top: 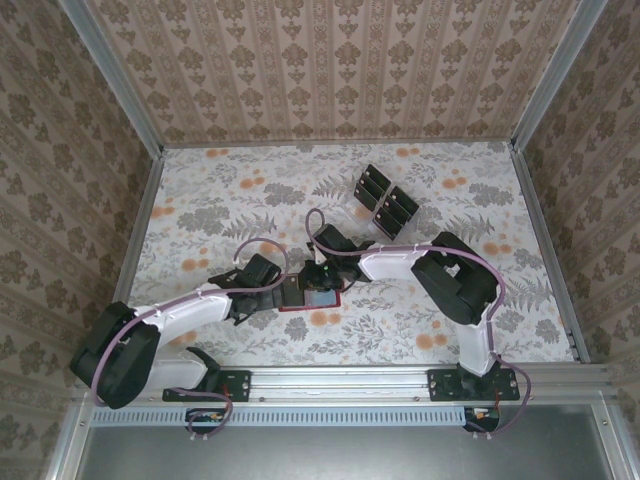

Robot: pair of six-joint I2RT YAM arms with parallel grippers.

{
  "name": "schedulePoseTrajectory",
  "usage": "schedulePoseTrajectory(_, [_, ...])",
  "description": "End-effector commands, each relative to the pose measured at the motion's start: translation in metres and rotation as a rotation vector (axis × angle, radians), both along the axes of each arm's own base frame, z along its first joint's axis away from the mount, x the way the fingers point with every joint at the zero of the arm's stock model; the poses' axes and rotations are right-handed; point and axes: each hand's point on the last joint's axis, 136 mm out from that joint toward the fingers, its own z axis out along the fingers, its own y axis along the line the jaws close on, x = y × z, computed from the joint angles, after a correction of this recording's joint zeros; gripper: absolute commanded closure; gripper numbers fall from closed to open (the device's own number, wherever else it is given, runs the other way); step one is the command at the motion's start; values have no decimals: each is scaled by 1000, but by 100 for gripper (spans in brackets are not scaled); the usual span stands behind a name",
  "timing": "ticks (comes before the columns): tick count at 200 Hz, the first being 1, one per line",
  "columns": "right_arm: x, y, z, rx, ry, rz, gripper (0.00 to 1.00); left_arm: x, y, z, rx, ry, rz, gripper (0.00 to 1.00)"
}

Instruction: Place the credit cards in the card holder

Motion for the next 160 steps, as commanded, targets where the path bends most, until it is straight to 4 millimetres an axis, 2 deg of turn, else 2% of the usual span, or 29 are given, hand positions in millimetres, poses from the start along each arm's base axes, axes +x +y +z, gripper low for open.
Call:
schedulePoseTrajectory(1, [-3, 15, -1, 32, 29, 16, 84, -1, -12, -9, -58, 23, -31, 0])
schedulePoseTrajectory(24, [-1, 17, 5, 47, 24, 17, 84, 0, -12, -5, -59, 17, -31, 0])
schedulePoseTrajectory(46, [1, 14, 23, 64, -16, 8, 83, 1, -11, 5, -67, -5, -27, 0])
schedulePoseTrajectory(69, [1, 3, 37, 41, -60, -4, 72, 2, -4, 18, -63, -37, -8, 0])
schedulePoseTrajectory(83, [1, -5, 40, 20, -80, -10, 69, 2, 1, 23, -67, -49, 8, 0])
schedulePoseTrajectory(111, [-2, -15, 35, -18, -77, -11, 66, 3, 9, 26, -64, -56, 30, 0])
schedulePoseTrajectory(130, [-4, -14, 28, -20, -63, -6, 62, 4, 13, 26, -55, -51, 40, 0])
schedulePoseTrajectory(160, [-5, -11, 19, -14, -46, -3, 61, 5, 15, 24, -49, -44, 46, 0])
